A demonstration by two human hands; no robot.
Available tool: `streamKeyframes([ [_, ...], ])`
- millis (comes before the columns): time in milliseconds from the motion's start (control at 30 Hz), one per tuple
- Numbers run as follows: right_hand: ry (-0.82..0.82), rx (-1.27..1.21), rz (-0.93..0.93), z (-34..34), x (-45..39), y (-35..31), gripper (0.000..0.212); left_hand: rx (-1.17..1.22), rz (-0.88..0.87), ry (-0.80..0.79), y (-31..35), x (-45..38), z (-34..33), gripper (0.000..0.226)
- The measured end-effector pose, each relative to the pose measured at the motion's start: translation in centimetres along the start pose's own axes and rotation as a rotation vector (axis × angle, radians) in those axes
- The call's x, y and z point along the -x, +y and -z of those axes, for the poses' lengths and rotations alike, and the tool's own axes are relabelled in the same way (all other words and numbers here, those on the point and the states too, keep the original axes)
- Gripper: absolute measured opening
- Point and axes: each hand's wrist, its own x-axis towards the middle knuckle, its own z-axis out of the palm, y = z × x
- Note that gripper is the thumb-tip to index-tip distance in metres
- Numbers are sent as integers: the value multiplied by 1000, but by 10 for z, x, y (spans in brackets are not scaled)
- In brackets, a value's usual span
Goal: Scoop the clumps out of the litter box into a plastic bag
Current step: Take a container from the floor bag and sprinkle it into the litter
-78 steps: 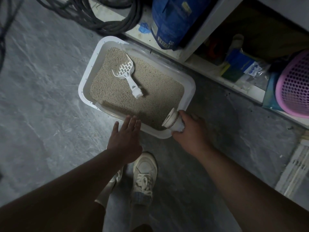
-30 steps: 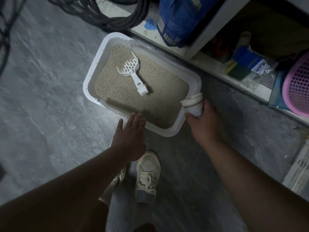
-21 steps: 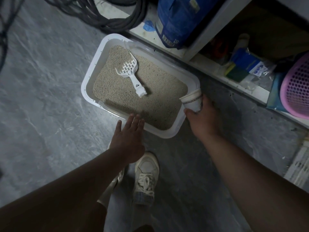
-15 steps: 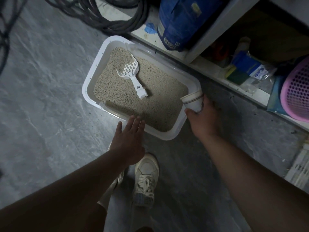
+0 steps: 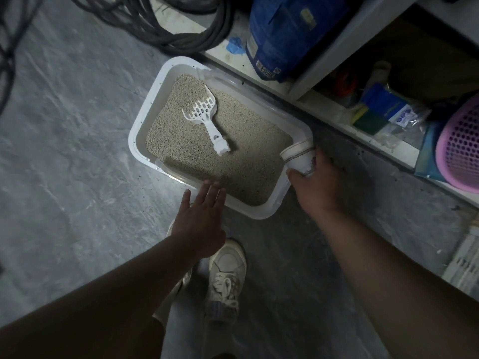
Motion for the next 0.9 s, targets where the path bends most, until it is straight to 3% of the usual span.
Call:
streamKeyframes([
  [500,-36,11,0,-3,13,-2,66,2,-18,4,-4,0,-4,96],
  [900,42,58,-2,-7,23,-5,80,11,-22,19,-6,1,-6,92],
])
